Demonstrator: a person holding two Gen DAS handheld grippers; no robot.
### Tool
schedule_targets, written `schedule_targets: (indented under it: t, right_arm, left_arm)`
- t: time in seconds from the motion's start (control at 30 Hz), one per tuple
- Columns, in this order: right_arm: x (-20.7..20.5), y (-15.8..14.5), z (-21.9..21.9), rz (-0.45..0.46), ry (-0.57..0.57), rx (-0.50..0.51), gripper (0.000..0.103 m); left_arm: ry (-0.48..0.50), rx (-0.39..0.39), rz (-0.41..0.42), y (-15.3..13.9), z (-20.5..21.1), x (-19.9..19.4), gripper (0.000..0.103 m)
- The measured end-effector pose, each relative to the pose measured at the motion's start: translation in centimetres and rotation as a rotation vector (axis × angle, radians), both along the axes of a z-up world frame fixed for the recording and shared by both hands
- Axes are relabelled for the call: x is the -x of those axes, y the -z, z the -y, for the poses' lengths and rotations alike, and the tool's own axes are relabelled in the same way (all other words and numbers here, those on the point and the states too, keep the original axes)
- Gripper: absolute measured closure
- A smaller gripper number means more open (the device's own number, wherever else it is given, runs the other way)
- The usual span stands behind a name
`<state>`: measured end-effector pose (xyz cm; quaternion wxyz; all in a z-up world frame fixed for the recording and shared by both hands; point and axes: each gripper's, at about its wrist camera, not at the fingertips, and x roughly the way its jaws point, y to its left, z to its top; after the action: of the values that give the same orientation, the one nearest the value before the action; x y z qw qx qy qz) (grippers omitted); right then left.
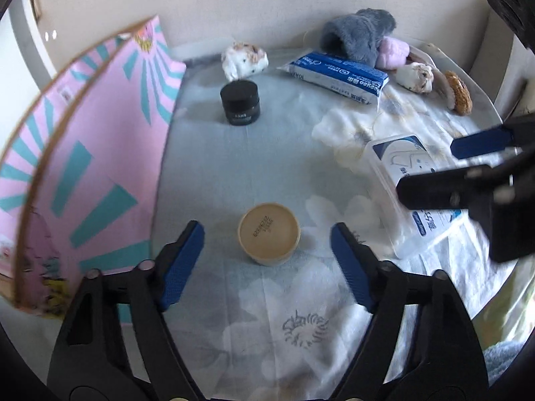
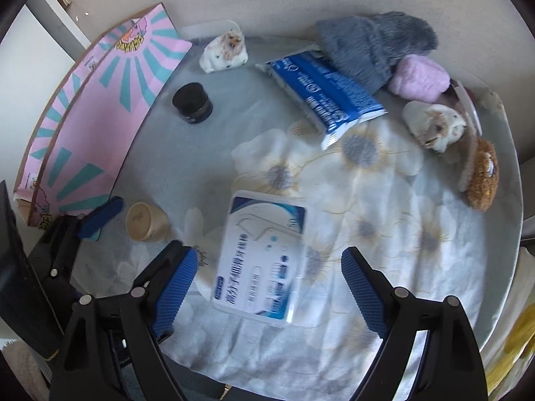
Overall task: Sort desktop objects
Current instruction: 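Grasp the round beige lid with left gripper while right grasps floss-pick box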
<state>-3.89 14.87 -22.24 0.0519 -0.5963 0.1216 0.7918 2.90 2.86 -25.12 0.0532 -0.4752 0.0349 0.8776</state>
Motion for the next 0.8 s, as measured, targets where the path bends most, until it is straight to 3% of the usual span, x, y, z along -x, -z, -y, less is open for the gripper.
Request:
schedule_targets:
  t: [0.07, 0.2, 0.27, 0.4, 0.8]
  right_arm:
    - [0.3, 0.2, 0.1, 0.007, 0.014, 0.004, 0.017]
    - [0.8, 0.3, 0.4, 0.014, 0.022, -0.006, 0.021]
    - [0.9, 0.4, 0.4, 0.019, 0.023, -0.003, 0.033]
    - [0.9, 1.3, 0.5, 0.06, 0.041, -0.02, 0.047]
    - [-0.6, -0.2, -0.6, 0.006, 0.1, 0.014, 0.048]
  left_arm:
    - [0.007, -0.02, 0.008, 0.4, 0.0, 0.4, 0.032]
    - [0.031, -0.037, 0.002, 0.8, 0.0, 0.6, 0.054]
    - [0.031, -0.047, 0.001, 0.7, 0.1, 0.7, 0.062]
    - [0.04, -0.052, -0.006, 0.7, 0.2, 0.7, 0.073]
    - [0.053, -0.093, -0.008, -0.9, 0.8, 0.7, 0.073]
